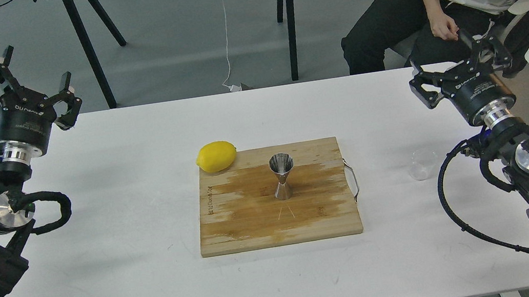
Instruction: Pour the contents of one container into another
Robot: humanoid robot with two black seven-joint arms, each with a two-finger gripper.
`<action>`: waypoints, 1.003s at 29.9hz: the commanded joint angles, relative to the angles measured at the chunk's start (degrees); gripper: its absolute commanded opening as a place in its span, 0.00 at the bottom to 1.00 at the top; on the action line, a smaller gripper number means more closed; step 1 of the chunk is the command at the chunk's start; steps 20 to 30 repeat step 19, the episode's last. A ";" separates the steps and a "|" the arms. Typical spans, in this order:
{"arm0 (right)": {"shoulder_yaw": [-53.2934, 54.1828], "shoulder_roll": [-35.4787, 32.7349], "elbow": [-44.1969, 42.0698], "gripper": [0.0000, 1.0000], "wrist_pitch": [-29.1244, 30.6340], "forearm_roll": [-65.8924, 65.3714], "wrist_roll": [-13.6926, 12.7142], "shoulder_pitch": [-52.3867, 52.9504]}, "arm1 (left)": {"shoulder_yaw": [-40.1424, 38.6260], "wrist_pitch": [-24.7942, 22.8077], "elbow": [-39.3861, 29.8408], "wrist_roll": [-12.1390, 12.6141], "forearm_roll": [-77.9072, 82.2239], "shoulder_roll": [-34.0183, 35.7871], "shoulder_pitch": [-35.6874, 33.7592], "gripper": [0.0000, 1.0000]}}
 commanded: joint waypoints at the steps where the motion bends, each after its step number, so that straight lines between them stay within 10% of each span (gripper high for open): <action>1: -0.42 0.23 -3.00 1.00 1.16 -5.37 4.51 4.46 | -0.01 0.01 0.00 0.02 -0.04 -0.09 -0.19 1.00; 12: -0.77 0.67 -16.09 1.00 11.93 -5.91 4.51 8.59 | -0.36 0.09 0.00 0.02 -0.13 -0.62 -0.28 1.00; 30: -0.86 1.28 -18.48 1.00 11.93 -6.00 4.60 8.95 | -0.28 0.09 0.00 0.02 -0.13 -0.71 -0.28 1.00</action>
